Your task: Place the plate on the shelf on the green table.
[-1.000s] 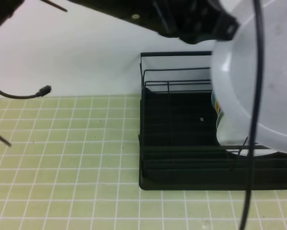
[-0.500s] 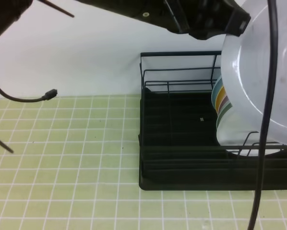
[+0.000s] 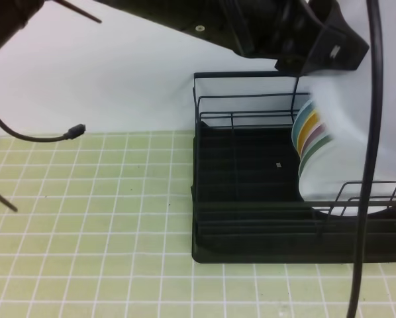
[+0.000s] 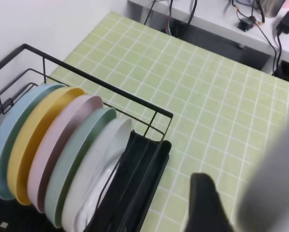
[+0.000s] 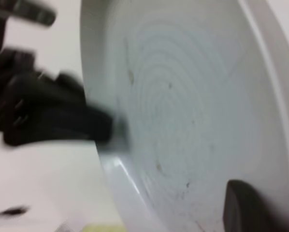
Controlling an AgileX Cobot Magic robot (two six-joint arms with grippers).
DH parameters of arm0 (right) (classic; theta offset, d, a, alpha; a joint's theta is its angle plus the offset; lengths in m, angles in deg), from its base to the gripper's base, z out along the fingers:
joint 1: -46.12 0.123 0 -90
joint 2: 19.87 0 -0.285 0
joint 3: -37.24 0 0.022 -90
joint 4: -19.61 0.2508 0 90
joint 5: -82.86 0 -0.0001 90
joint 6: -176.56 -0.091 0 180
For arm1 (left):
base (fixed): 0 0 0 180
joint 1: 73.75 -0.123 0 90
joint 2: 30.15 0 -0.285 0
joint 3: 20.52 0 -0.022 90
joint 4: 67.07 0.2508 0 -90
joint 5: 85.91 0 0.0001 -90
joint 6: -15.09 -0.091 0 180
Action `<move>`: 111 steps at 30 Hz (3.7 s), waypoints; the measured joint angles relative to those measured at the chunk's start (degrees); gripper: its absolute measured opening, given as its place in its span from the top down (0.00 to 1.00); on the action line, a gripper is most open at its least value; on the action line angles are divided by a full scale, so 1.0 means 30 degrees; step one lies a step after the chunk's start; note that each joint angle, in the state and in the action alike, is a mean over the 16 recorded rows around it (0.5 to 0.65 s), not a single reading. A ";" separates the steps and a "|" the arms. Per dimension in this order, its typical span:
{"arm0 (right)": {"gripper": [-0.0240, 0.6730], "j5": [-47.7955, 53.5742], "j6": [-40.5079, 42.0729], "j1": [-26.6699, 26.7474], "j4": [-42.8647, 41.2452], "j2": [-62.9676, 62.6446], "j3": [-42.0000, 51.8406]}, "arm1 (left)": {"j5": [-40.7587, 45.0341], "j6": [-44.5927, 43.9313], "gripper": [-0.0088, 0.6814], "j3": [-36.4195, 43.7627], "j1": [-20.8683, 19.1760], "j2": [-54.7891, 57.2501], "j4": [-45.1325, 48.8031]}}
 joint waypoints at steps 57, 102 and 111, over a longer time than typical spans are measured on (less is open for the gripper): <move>0.92 0.8846 -0.0208 0.0595 -2.8865 1.3608 -1.4615 | -0.8423 0.8380 0.99 2.0521 0.0000 -2.1896 1.4049; 0.90 0.6763 -0.0396 0.0809 -2.9336 1.8785 -1.4610 | -1.0262 0.8488 0.99 2.1332 0.0000 -2.2199 1.6479; 0.75 0.6741 -0.1470 0.0809 -2.9530 1.9063 -1.4610 | -1.0262 0.8488 0.99 2.1332 0.0000 -2.2198 1.6501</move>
